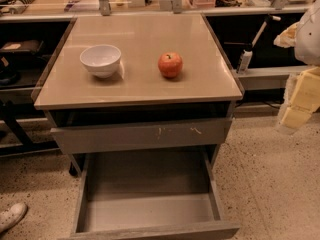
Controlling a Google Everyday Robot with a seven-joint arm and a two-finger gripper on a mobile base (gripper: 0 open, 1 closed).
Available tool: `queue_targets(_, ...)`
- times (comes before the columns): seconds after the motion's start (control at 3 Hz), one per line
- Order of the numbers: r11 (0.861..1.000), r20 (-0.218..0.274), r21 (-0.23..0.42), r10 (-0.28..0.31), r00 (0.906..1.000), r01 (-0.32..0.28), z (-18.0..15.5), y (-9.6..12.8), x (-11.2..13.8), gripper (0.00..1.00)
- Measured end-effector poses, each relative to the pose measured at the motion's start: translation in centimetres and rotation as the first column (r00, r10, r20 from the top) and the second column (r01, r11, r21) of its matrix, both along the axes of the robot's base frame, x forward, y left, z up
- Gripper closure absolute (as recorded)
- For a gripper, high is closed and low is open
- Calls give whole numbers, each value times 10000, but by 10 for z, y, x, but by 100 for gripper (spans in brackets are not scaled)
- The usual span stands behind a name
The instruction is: Place apple into middle drawer
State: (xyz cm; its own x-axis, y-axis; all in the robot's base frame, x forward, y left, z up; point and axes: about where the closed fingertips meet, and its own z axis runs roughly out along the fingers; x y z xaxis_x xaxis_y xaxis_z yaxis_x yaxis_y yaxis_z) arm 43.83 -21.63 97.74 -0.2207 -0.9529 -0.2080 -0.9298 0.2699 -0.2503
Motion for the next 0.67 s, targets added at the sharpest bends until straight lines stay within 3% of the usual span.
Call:
queue_targets(0.33, 10000, 0, 0, -1, 10000, 1, 0, 0, 0, 0)
queue_targets(0.67, 9993, 14, -49, -375, 9993, 375, 2, 13, 33, 0)
